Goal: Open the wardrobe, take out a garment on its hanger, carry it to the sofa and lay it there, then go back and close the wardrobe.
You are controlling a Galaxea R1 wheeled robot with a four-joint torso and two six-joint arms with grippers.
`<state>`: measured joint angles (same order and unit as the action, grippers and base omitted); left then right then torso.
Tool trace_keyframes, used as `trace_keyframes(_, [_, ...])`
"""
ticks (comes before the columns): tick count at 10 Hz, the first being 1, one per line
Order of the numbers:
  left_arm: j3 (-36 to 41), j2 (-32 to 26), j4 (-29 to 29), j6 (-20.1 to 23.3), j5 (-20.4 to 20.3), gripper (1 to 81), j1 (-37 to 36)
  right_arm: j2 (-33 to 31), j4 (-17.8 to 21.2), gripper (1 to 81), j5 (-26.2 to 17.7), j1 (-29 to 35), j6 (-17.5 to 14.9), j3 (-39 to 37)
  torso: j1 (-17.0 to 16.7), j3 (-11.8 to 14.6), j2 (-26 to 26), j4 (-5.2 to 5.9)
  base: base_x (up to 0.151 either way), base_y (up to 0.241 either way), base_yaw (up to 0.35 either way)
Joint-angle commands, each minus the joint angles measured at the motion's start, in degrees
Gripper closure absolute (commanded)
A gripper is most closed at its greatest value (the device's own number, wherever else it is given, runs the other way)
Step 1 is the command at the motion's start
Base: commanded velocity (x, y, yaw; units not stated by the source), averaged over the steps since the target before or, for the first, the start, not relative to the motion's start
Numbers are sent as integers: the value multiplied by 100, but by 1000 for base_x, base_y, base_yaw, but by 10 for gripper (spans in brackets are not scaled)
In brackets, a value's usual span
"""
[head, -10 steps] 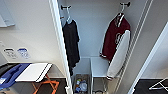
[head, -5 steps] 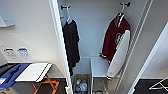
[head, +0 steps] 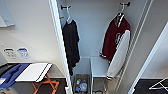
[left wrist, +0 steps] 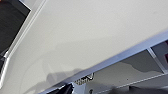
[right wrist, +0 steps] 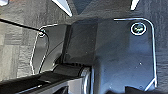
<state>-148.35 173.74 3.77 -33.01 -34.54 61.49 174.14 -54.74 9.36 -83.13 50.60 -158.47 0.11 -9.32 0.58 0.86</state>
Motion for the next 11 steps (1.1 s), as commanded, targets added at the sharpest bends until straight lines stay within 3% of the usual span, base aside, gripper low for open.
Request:
trace_keyframes(1, [-740,381,-1027,58,-414,10,-712,-35,-72,10,-198,257,-7,115,0,0,0,0,0,0,0])
trace_keyframes(3, [-1118,451,-1590,32,-510,10,-581,-35,-81,10,-198,248,-7,124,0,0,0,0,0,0,0])
trace_keyframes(6, [-1126,117,-1572,84,-466,10,-168,-53,-72,10,-189,301,-7,124,0,0,0,0,0,0,0])
trace_keyframes(9, [-629,-364,768,-195,-107,10,289,-44,-64,10,-172,370,-7,220,0,0,0,0,0,0,0])
trace_keyframes(11, [279,-949,2145,-538,633,10,403,-61,-140,10,-189,424,-33,247,0,0,0,0,0,0,0])
